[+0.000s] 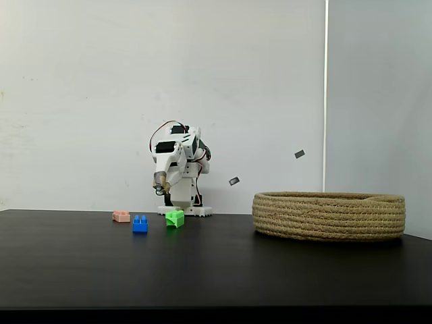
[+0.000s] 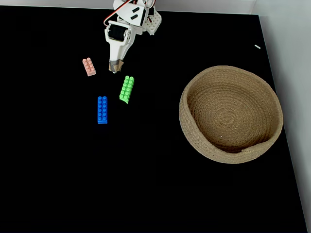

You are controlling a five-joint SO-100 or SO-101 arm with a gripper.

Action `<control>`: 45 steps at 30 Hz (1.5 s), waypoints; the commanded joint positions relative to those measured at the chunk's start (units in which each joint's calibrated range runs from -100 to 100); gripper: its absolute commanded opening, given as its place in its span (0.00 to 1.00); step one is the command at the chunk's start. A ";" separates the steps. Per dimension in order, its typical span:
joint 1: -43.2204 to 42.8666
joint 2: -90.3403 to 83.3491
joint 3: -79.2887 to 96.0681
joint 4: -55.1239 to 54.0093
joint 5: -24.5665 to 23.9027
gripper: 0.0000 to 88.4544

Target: Place the lego blocks in the tray

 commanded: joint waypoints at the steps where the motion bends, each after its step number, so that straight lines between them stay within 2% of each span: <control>1: -1.14 -1.09 0.43 -1.53 1.61 0.00; 7: -3.94 1.58 -9.60 2.05 1.12 0.11; 11: -4.19 9.14 -17.99 3.13 3.91 0.16; 14: -4.02 16.54 -23.64 3.13 8.94 0.20; 17: -4.60 24.53 -28.66 4.47 18.85 0.22; 18: -5.01 27.29 -29.84 4.80 22.86 0.18; 20: -5.51 32.87 -31.21 4.88 27.99 0.19; 23: -5.67 41.21 -33.31 4.88 32.09 0.15; 32: -5.09 61.16 -45.44 7.21 34.19 0.22; 36: -4.10 67.87 -47.45 6.55 36.68 0.23; 45: -3.28 76.04 -49.63 5.72 40.24 0.24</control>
